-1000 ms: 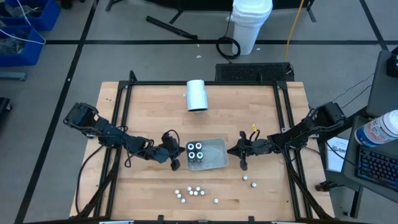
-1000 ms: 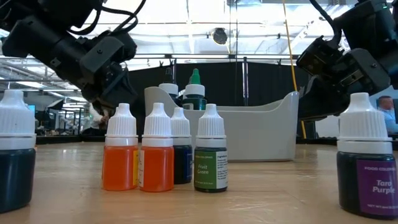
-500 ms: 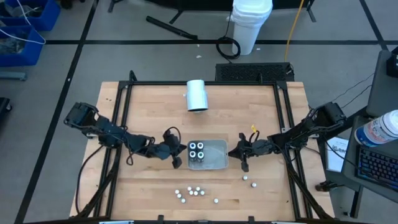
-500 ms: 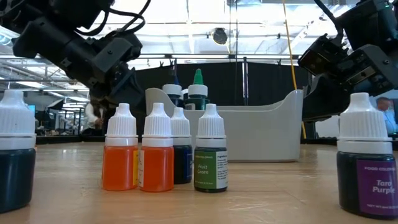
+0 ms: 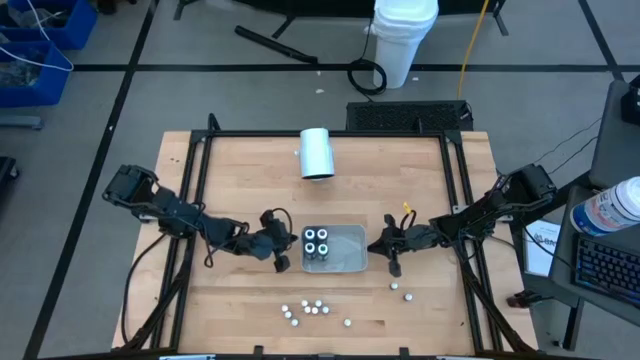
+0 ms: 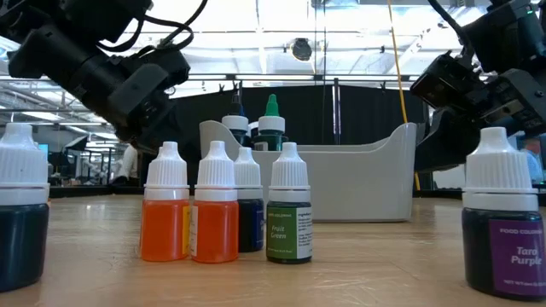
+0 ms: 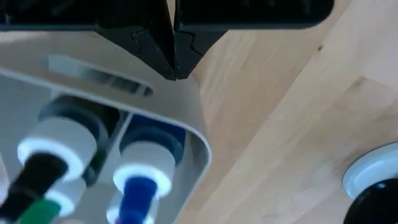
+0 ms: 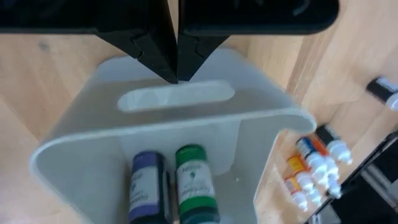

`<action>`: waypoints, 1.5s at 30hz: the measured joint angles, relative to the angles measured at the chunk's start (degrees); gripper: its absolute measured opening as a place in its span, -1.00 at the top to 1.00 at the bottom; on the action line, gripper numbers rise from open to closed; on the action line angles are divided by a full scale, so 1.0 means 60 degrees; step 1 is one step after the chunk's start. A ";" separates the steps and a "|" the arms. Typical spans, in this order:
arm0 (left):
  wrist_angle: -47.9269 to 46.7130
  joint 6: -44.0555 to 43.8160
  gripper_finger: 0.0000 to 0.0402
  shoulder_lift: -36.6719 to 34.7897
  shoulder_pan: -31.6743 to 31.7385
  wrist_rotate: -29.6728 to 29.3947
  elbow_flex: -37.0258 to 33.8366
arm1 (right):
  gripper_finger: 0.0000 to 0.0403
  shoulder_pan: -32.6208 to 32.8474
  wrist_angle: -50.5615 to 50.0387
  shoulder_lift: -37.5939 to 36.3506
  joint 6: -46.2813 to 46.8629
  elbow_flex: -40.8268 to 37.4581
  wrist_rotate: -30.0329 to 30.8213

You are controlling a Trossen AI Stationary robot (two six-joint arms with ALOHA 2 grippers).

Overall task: Pick & Place food coloring
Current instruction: Adjust the gray bin

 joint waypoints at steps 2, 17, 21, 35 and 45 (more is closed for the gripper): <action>-0.0144 0.0009 0.99 -0.0002 -0.0089 -0.0001 0.0000 | 1.00 0.0021 -0.0033 0.0004 -0.0001 -0.0008 -0.0002; -0.2465 0.3627 0.98 -0.4506 -0.1304 -0.0018 -0.0007 | 1.00 0.0033 -0.0012 -0.0014 -0.0160 -0.0008 -0.0481; -0.2851 0.5605 0.98 -0.6599 -0.2093 -0.0424 -0.0007 | 1.00 0.0033 0.0064 -0.0016 -0.0535 -0.0008 -0.0480; -0.2066 0.6810 0.99 -0.9988 -0.2097 -0.1079 -0.2538 | 1.00 0.0029 0.0680 -0.0019 -0.1104 -0.0004 -0.0474; -0.1845 0.6610 0.97 -1.2146 -0.0432 0.0369 -0.4182 | 1.00 0.0029 0.0352 -0.1112 -0.1663 -0.0008 -0.0447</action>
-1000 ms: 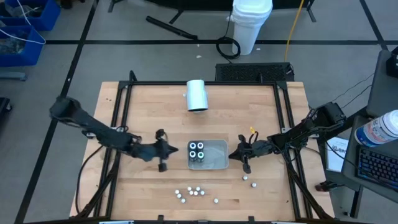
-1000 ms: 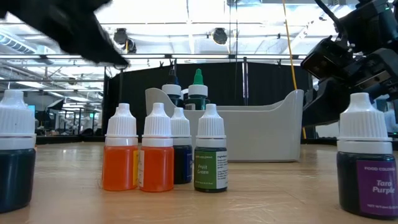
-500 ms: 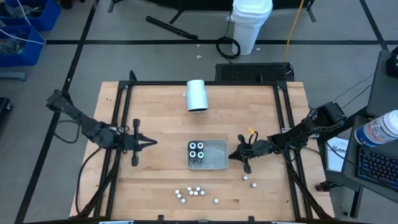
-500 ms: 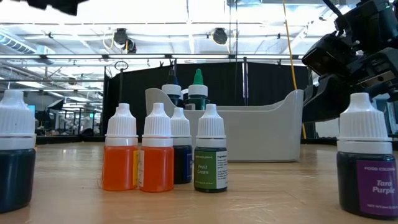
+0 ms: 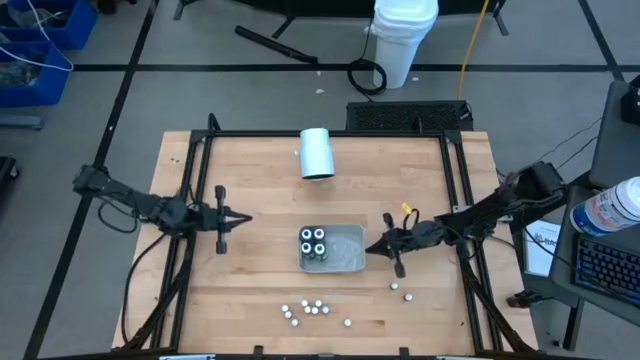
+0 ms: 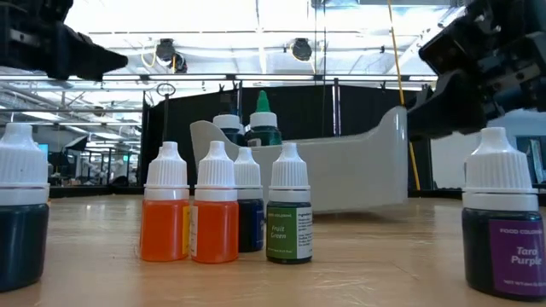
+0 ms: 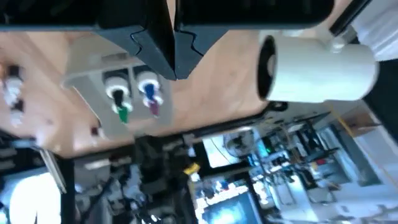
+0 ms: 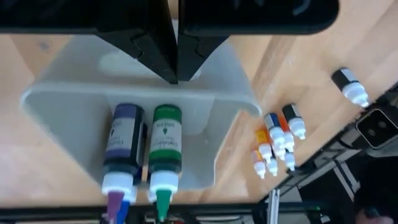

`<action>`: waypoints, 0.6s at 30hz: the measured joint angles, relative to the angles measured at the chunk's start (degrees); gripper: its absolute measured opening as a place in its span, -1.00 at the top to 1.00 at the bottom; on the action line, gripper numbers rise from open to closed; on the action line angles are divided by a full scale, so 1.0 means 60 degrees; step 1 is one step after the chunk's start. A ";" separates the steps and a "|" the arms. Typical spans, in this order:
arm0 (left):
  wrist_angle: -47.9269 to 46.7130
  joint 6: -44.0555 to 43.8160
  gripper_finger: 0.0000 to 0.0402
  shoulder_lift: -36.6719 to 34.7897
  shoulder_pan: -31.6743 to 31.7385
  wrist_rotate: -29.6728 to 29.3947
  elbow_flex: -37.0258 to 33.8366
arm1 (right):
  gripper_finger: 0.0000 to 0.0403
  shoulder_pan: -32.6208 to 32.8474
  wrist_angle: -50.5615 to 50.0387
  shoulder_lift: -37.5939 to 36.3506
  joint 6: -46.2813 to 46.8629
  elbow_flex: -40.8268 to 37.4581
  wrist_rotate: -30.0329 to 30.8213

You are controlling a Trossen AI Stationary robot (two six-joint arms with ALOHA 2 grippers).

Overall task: Pick & Place food coloring
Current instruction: Adjust the gray bin, then put the small purple food coloring bottle into the gray bin

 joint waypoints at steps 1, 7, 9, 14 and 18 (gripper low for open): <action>0.0004 -0.0019 0.97 -0.0233 0.0190 0.0290 -0.0067 | 1.00 0.0000 -0.0012 -0.0119 -0.0076 0.0000 0.0005; -0.0891 -0.0461 0.97 -0.0974 0.1023 0.1130 -0.0117 | 1.00 -0.0004 -0.0451 -0.0470 -0.0128 0.0000 0.0020; -0.0967 -0.0561 0.96 -0.1040 0.1189 0.1142 -0.0117 | 1.00 -0.0004 -0.0694 -0.0539 -0.0193 0.0000 0.0021; -0.0279 -0.0056 0.98 -0.1057 0.1378 0.1943 -0.0466 | 1.00 -0.0004 -0.1017 -0.0832 -0.0428 0.0000 0.0020; 0.0332 0.0311 0.97 -0.1057 0.1679 0.2057 -0.0837 | 1.00 -0.0004 -0.0993 -0.1144 -0.0735 0.0000 0.0020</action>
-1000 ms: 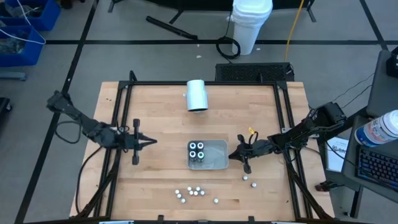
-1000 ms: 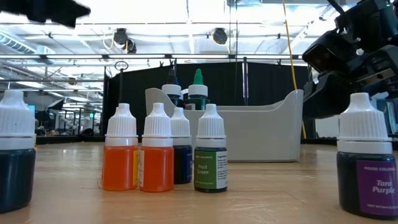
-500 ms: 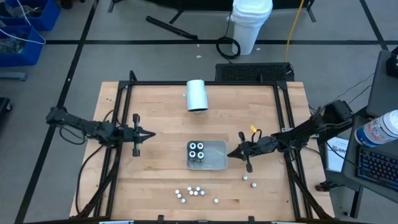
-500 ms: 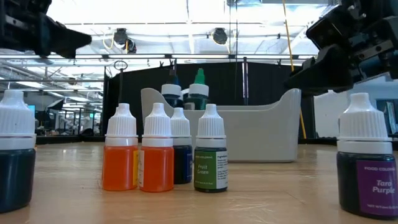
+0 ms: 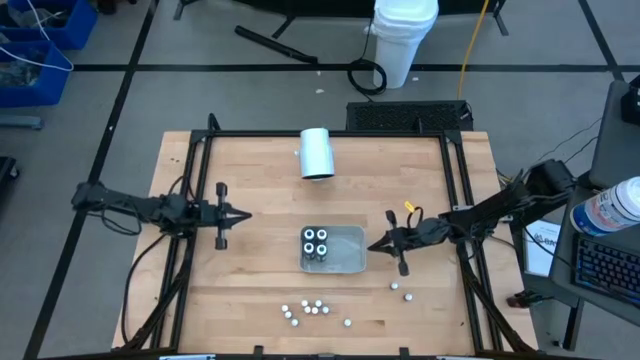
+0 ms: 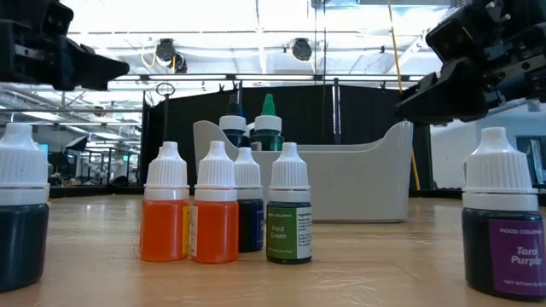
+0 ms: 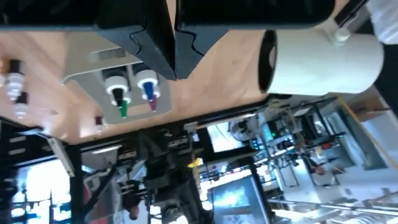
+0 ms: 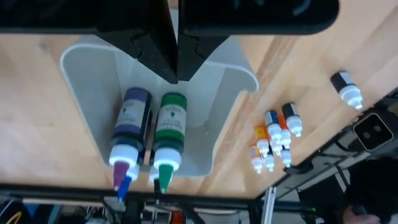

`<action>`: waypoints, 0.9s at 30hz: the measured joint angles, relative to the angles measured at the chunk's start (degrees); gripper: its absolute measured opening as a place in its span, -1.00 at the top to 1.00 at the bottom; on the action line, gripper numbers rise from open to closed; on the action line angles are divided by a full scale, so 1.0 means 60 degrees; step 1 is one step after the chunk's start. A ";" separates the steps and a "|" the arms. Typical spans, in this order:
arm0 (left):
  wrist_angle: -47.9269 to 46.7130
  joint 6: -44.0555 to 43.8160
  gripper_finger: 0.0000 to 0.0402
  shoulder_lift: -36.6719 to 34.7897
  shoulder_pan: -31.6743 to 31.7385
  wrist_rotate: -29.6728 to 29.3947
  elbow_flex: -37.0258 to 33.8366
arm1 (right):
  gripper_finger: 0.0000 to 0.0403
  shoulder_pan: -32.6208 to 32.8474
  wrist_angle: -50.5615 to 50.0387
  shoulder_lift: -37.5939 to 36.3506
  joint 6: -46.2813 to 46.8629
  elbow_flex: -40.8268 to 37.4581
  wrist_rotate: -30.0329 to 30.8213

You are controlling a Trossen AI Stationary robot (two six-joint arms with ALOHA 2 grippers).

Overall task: Pick & Place food coloring
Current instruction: Put the small purple food coloring bottle into the gray bin

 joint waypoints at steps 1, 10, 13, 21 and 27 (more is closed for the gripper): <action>0.0150 -0.0027 0.98 0.0000 0.0114 -0.0003 -0.0098 | 1.00 0.0000 -0.0015 -0.0057 -0.0100 0.0000 0.0000; 0.0204 0.0003 0.98 0.0000 0.1021 0.0277 -0.0122 | 1.00 -0.0508 0.0975 -0.0743 -0.1600 -0.0011 0.0005; 0.0202 -0.0251 0.96 0.0000 0.1143 0.0643 -0.0122 | 1.00 -0.0661 0.0133 -0.1821 -0.1544 -0.0007 0.0153; 0.0195 -0.0507 0.98 0.0010 0.1161 0.0823 -0.0122 | 1.00 -0.0673 -0.3677 -0.5321 -0.0653 -0.0007 0.0982; 0.0748 -0.0621 0.87 0.0007 0.1161 0.0820 -0.0114 | 1.00 -0.0062 -0.4932 -0.6052 0.0847 0.0030 0.0950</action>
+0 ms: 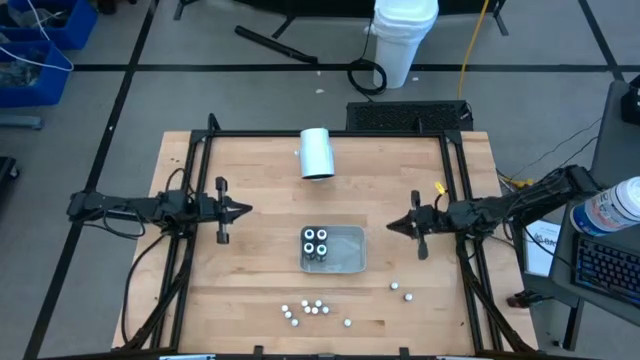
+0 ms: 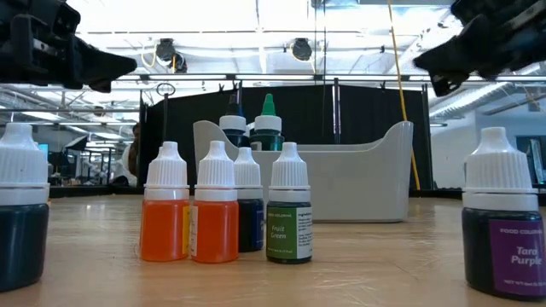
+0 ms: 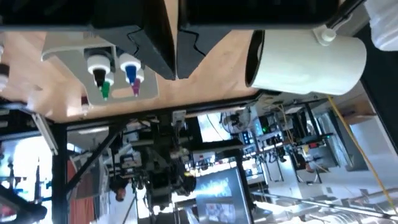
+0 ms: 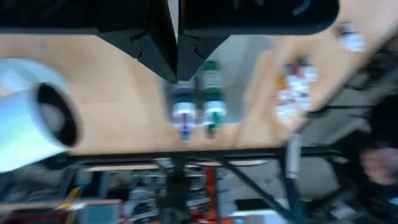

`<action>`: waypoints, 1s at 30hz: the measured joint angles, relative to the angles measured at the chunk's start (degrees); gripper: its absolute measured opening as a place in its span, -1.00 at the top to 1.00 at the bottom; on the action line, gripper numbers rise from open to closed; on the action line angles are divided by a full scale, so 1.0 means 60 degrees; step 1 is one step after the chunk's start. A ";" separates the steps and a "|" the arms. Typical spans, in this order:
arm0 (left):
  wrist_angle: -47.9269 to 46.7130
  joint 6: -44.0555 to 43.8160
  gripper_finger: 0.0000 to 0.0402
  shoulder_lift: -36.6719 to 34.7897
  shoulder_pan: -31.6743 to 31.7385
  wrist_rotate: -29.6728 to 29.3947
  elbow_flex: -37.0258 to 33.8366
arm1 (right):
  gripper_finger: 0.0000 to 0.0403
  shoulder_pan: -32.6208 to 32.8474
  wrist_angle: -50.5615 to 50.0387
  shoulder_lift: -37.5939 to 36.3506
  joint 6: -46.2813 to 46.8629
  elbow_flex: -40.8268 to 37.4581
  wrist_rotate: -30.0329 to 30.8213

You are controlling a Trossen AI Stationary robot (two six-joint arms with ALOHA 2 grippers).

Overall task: Pick & Place food coloring
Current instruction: Put the small purple food coloring bottle into the gray bin

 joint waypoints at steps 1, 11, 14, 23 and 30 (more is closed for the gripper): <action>0.0025 -0.0164 0.85 0.0000 0.0000 0.0000 0.0000 | 1.00 0.0282 -0.0162 0.0070 0.0220 0.0126 -0.0005; 0.0028 -0.0629 0.78 0.0000 0.0000 -0.0004 0.0000 | 1.00 0.4096 -0.4517 0.2627 0.2728 0.4268 0.2465; 0.0060 -0.0557 0.82 0.0004 0.0000 -0.0007 0.0000 | 1.00 0.4998 -0.5975 0.3780 0.3739 0.5636 0.2790; 0.0166 -0.1105 0.97 0.0003 -0.0004 -0.0007 0.0004 | 1.00 0.6314 -0.6569 0.5965 0.7100 0.6336 0.3125; 0.0162 -0.0957 0.88 0.0003 -0.0004 -0.0004 0.0004 | 0.77 0.6589 -0.6586 0.7141 0.8185 0.6272 0.3254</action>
